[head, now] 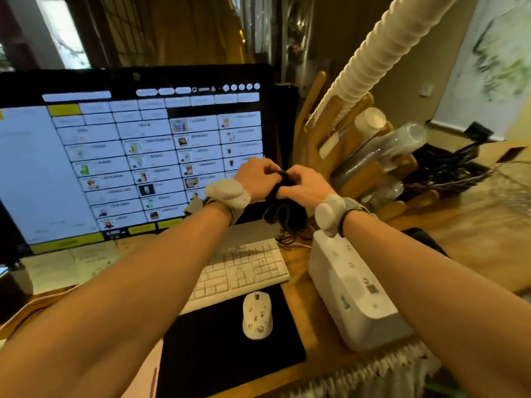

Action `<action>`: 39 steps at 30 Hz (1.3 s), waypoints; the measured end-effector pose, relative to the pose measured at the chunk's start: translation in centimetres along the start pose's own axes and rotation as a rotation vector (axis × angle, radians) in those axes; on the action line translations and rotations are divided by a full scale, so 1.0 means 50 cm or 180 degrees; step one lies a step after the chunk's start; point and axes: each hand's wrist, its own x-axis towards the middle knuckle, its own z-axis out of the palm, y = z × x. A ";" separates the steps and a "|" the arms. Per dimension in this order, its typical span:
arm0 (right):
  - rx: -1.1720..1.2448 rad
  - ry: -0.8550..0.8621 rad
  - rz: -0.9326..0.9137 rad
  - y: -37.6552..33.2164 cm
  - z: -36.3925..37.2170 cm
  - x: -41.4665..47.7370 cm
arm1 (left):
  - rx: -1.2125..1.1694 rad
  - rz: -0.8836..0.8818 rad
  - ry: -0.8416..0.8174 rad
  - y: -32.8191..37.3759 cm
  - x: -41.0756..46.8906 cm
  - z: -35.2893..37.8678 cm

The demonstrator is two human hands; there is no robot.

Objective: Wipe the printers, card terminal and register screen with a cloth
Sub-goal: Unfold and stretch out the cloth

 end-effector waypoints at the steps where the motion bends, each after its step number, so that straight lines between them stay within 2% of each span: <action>1: 0.0107 0.0012 0.0087 0.001 -0.016 -0.009 | 0.0007 0.0098 -0.0104 0.019 0.007 -0.005; 5: -0.0011 0.0520 0.0296 0.030 -0.103 -0.056 | 0.0259 0.0352 -0.0665 0.092 0.047 0.005; 7: 0.0280 0.0888 0.0568 0.047 -0.150 -0.076 | 0.0047 0.0361 -0.1033 0.129 0.059 0.013; 9: 0.0610 0.1100 0.0799 0.051 -0.191 -0.097 | -0.0397 0.0332 -0.1295 0.161 0.065 0.017; 13: 0.0531 0.1349 0.0756 0.056 -0.271 -0.148 | -0.1874 0.0110 -0.1586 0.235 0.064 0.049; 15: 0.0621 0.1378 0.0765 0.065 -0.302 -0.175 | -0.2533 0.0120 -0.1601 0.279 0.057 0.076; 17: 0.0651 0.1321 0.0775 0.082 -0.332 -0.205 | -0.2819 0.0198 -0.1439 0.331 0.056 0.112; 19: 0.0641 0.1257 0.0664 0.092 -0.344 -0.216 | -0.2525 0.0326 -0.1068 0.365 0.053 0.137; 22: 0.0476 0.1438 0.0544 0.127 -0.392 -0.247 | -0.1348 0.0734 -0.0577 0.440 0.031 0.196; 25: 0.0352 0.1538 0.0499 0.149 -0.417 -0.264 | -0.0990 0.0781 -0.0530 0.457 0.024 0.220; 27: 0.0483 0.1584 0.0540 0.168 -0.449 -0.284 | -0.0842 0.0894 -0.0788 0.468 0.028 0.231; 30: 0.0720 0.1603 0.0710 0.200 -0.505 -0.315 | -0.0780 0.0877 -0.1829 0.505 0.022 0.238; 32: 0.0583 0.1537 0.0822 0.210 -0.523 -0.327 | -0.0917 0.0709 -0.2184 0.524 0.017 0.241; 33: 0.0534 0.1551 0.0876 0.211 -0.527 -0.332 | -0.1209 0.0577 -0.2199 0.532 0.011 0.245; 36: 0.1240 0.1429 0.0796 0.201 -0.525 -0.348 | -0.2150 0.0179 -0.1844 0.566 -0.015 0.270; 39: 0.1156 0.0995 0.0376 0.202 -0.533 -0.360 | -0.1975 0.0206 -0.1170 0.616 -0.025 0.297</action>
